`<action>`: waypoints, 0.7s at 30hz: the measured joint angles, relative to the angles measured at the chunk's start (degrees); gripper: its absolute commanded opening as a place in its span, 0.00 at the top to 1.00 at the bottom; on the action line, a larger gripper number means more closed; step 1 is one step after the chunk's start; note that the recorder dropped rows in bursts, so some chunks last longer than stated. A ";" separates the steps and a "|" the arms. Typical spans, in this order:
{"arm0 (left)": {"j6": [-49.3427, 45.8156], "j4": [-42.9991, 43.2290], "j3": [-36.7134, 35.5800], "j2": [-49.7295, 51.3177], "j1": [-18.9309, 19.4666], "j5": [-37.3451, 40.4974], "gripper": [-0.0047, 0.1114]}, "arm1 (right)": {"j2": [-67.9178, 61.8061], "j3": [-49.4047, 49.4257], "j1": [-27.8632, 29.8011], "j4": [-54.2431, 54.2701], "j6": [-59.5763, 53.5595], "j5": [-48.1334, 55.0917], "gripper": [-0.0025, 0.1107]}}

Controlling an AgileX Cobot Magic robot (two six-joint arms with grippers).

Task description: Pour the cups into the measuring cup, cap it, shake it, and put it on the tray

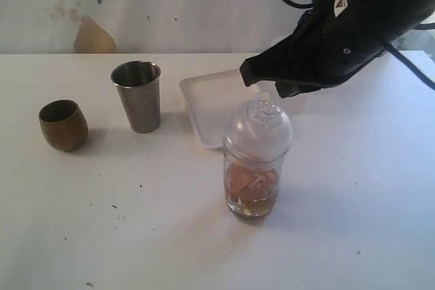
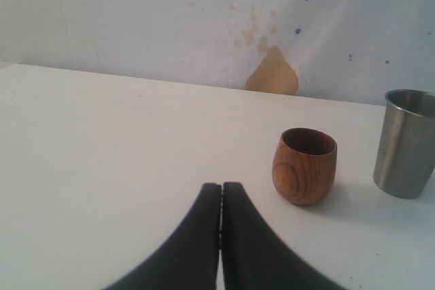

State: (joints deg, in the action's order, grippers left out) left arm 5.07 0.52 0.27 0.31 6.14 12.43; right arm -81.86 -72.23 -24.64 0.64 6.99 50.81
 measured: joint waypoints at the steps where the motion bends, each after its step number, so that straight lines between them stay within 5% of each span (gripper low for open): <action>1: 0.00 0.00 0.00 0.00 0.00 0.00 0.95 | 0.00 0.00 0.00 1.00 -0.55 0.00 0.98; 21: 0.00 0.00 0.00 0.00 0.00 0.00 0.95 | -0.14 0.00 0.00 2.16 -4.64 1.52 0.98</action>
State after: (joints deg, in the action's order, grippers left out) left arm 5.07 0.52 0.27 0.31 6.14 12.43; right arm -81.99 -72.23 -24.64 2.80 2.34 52.33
